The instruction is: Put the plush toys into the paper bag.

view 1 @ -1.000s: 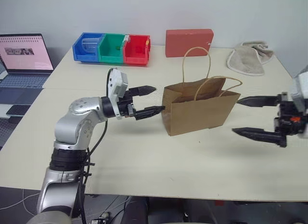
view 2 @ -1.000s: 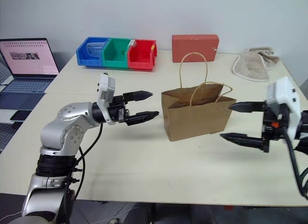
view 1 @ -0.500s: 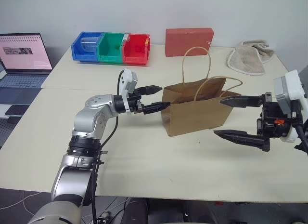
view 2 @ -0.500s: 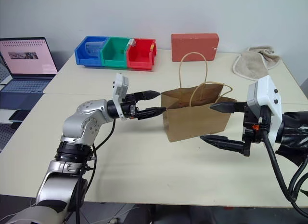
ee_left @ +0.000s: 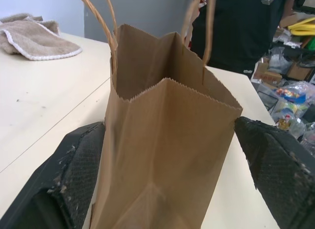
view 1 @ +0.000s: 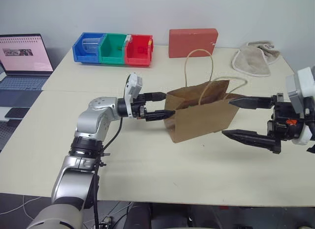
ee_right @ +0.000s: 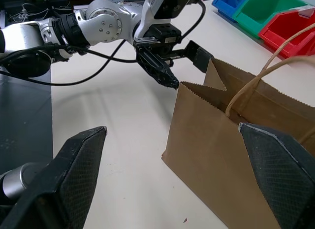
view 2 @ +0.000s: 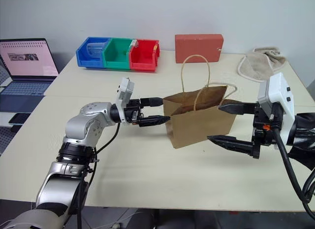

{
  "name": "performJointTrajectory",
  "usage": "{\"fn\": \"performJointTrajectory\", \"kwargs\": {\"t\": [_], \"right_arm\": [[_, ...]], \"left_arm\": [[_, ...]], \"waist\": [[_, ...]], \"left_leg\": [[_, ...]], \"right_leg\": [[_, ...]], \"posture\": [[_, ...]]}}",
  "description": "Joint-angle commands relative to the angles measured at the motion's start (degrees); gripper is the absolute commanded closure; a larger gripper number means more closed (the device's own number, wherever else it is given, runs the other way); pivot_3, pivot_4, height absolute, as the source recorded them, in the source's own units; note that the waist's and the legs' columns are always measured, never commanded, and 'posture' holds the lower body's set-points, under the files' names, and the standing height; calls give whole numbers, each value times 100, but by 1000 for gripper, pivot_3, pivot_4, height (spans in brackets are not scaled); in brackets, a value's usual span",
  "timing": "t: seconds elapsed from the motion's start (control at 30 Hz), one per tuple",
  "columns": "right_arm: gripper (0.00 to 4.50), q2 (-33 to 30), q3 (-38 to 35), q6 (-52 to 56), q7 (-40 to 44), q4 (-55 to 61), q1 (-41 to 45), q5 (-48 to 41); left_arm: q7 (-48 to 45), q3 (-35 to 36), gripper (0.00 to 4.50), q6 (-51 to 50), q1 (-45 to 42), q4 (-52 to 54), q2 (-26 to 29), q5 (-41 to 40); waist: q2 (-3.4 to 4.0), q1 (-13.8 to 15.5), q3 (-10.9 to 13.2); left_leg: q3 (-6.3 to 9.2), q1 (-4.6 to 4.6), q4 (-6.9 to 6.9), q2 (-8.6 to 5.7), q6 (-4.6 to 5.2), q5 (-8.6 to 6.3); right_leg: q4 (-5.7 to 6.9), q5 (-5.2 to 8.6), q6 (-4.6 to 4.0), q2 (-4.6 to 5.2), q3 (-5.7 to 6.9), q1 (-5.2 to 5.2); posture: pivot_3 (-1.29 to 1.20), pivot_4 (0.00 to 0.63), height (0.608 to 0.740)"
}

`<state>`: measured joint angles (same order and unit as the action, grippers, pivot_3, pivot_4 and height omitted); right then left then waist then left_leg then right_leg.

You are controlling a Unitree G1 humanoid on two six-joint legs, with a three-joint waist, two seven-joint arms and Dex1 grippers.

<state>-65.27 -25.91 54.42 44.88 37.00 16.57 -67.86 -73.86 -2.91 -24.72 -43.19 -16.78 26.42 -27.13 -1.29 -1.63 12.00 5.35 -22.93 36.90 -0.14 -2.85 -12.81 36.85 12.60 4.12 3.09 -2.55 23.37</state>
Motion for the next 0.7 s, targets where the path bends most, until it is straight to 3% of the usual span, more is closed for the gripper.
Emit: {"fn": "performJointTrajectory", "kwargs": {"t": [0.03, 0.47, 0.7], "right_arm": [[0, -85, -198, -40, 6, -29, 13, -73], [0, -225, -216, -96, 244, 100, -274, 179], [0, -94, -30, -523, 304, 414, -766, 961]], "left_arm": [[-135, 113, 31, -41, -133, 186, 126, -110], [239, -212, 31, 278, 405, 1033, -124, 190], [1350, -372, 31, 997, 854, 1346, -623, 793]], "waist": [[0, 0, 0], [0, 7, 0], [0, 22, 0]], "left_leg": [[0, 0, 0, 0, 0, 0], [0, -1, -1, 1, 0, 0], [-1, -3, 1, 0, 0, 0]], "right_leg": [[0, 0, 0, 0, 0, 0], [-2, 1, -1, 0, 0, 0], [-3, 0, 1, 1, -1, 1]], "posture": [[0, 150, 740], [0, 150, 740], [0, 150, 740]]}}
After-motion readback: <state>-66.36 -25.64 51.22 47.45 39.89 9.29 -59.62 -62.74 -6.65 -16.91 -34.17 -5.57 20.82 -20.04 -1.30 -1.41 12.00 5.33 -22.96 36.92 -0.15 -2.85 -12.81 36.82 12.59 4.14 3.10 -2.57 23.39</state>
